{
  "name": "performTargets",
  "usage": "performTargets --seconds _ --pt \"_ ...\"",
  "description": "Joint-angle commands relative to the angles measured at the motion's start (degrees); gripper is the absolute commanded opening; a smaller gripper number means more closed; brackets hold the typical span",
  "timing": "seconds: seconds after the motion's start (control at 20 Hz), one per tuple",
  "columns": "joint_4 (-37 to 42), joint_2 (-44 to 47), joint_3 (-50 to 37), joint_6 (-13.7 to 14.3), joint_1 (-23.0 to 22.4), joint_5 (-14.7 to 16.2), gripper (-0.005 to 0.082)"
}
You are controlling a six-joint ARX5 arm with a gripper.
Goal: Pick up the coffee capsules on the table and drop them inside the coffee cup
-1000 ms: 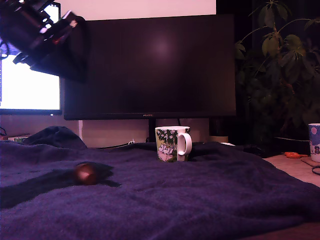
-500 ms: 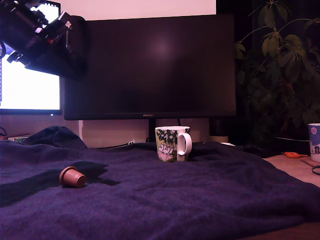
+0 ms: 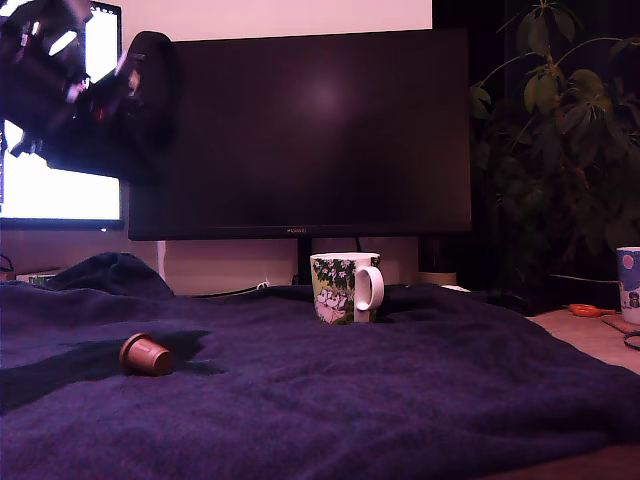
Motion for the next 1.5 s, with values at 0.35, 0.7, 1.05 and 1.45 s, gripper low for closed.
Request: performTargets --seconds 0.35,0.7,1.05,1.45 --pt "11.28 -10.95 -16.9 -6.23 -2.95 -3.93 -0.0024" --pt "9.53 -18.45 -21.84 -8.22 -7.02 -6.86 -0.0024" --pt "2.73 -22.27 -21.86 -7.78 -11.96 -10.45 -0.0024" --pt "-2.95 -26.86 -23.61 -7.23 -12.74 -11.82 -0.0024"
